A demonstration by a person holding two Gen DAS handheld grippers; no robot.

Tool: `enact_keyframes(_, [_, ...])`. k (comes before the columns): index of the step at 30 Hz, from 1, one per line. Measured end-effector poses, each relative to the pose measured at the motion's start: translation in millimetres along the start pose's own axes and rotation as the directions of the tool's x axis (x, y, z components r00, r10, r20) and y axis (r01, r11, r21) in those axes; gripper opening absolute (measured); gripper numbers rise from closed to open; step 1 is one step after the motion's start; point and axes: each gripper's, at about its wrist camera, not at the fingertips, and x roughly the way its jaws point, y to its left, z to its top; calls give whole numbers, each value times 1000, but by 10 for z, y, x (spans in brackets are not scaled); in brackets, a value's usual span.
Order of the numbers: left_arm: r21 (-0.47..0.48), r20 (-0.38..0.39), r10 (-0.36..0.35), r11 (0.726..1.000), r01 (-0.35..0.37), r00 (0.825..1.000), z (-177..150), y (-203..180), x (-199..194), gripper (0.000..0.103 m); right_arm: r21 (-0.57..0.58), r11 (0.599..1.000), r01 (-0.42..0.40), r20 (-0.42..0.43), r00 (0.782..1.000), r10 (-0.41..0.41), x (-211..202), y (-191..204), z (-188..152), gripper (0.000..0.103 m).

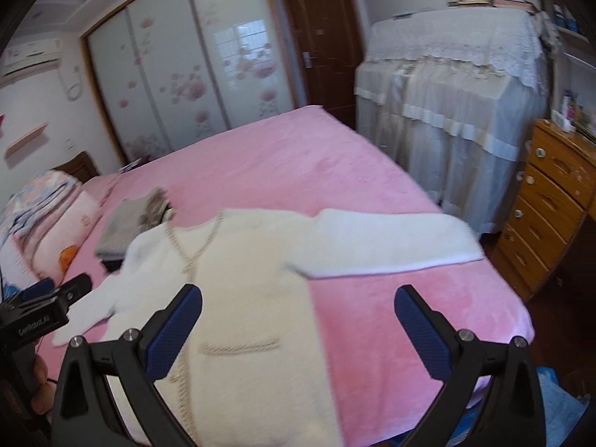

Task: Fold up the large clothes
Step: 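Grasp the cardigan sleeve cuff with the right gripper and fold it across the front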

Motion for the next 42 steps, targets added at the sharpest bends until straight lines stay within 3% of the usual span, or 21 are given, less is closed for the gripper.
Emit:
enact_keyframes(5, [35,-22,-8,999,9,1000,82,-390,469,101,89,990,108,-37,994,-105,355,-696,211,103])
enact_keyframes(11, [47,-62,-47,998,50,997,81,-815,1104,101,169,966,196,-148,974,-171,1017,-1418,220,99])
enact_keyframes(16, [55,-92,-57,997,63,994,-17,-1082,1564,101,285,942,179,-232,966,-114,1557,-1863,59,91])
enact_keyframes(24, [-1,-167,-93,996,94,982,-155,-1311,2160,101,422,891,168,-307,951,-34,2306,-2232,-188,82])
enact_keyframes(27, [-7,-175,-97,995,97,980,-201,-1365,2288,101,487,858,165,-322,947,1,2537,-2342,-270,74])
enact_keyframes(31, [6,-140,-105,994,107,985,-221,-1407,2329,101,509,843,177,-290,957,-26,2669,-2381,-275,64])
enact_keyframes(34, [22,-128,-110,993,114,986,-213,-1420,2343,101,498,844,200,-283,957,-59,2744,-2369,-236,43])
enact_keyframes(37, [34,-151,-120,991,127,981,-171,-1425,2375,101,481,852,207,-263,961,-85,2752,-2353,-175,20])
enact_keyframes(42, [62,-159,-120,989,131,980,-97,-1343,2296,101,398,900,177,-157,980,-123,2503,-2116,9,9])
